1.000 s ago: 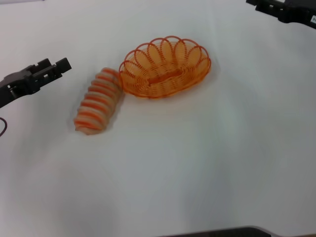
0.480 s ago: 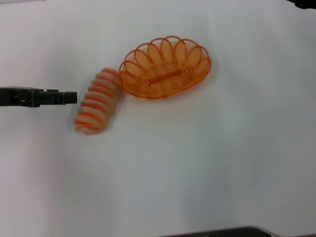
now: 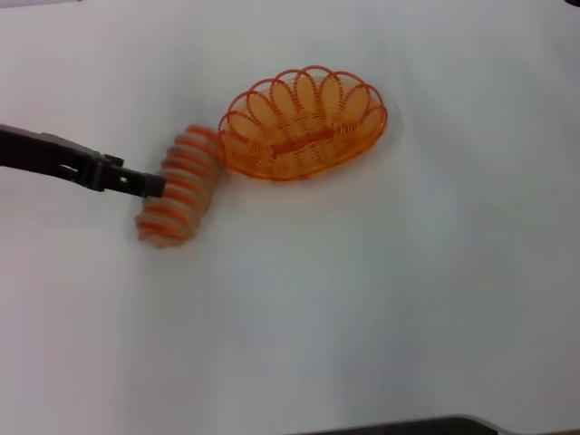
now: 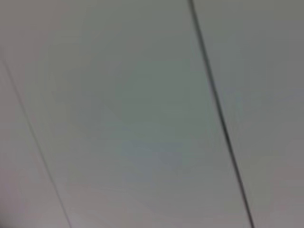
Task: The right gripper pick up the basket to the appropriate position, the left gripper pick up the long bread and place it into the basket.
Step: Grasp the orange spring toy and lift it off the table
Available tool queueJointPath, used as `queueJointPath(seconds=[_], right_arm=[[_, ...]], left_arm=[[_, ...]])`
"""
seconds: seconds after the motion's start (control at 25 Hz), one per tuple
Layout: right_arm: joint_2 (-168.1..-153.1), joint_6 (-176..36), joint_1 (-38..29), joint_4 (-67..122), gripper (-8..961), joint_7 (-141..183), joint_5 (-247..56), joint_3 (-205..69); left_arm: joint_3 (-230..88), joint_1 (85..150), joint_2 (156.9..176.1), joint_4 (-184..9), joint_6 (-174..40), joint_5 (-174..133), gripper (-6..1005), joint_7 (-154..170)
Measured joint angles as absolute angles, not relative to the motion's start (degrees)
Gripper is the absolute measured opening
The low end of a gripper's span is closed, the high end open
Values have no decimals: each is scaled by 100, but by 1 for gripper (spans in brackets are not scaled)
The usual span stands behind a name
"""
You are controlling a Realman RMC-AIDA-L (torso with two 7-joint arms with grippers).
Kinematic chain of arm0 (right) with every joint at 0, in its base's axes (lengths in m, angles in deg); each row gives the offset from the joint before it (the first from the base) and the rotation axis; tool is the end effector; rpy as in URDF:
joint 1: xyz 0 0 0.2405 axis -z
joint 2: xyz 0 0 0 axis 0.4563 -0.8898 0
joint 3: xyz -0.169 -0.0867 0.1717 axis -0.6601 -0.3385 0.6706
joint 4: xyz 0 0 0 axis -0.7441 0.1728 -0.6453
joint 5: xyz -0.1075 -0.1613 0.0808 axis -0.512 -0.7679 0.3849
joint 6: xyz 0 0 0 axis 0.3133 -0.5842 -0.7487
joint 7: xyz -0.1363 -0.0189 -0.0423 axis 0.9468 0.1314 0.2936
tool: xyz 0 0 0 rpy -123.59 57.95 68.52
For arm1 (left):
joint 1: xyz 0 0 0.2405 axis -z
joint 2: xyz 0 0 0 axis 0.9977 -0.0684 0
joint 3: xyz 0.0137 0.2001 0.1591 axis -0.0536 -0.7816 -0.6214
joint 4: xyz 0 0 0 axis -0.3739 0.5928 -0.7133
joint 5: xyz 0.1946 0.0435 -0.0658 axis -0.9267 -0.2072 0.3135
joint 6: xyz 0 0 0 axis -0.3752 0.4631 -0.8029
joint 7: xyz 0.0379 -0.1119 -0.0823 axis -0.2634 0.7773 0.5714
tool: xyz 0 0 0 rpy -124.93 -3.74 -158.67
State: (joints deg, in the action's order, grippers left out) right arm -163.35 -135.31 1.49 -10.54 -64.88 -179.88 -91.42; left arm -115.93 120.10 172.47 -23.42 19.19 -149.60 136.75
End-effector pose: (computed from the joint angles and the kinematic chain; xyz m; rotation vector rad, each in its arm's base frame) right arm 0.3105 0.3656 0.0980 -2.0548 0.8633 0.8522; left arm -0.2285 0.3511 0.0292 -2.6469 -1.2077 0.0164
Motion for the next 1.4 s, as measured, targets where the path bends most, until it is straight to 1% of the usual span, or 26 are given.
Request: queueJointPath(seconds=[0.12,0.24,0.68,1.4], right_arm=[[-16327,-13472,167,-1054,841,-6497,-17983,-9114],[-16314,-13422,169,-1054,841,-6506,-17977,-9083],[-16302,-13391,159,-1054,841,-6543,-17958,-8990],[-16333,-13215,96,-1194,841,-6686,-18004,-9006]], left_arm=[[-11728,12071,17453,-2039,1933,-15302,828,13803],[-11900,12098,17541,-1856,1950,-15451,828,13951],[-13084,12107,17548,-1644,1528,-16161,828,15074],[-13223,12331,17559,-1762,1487,-16158,827,16132]])
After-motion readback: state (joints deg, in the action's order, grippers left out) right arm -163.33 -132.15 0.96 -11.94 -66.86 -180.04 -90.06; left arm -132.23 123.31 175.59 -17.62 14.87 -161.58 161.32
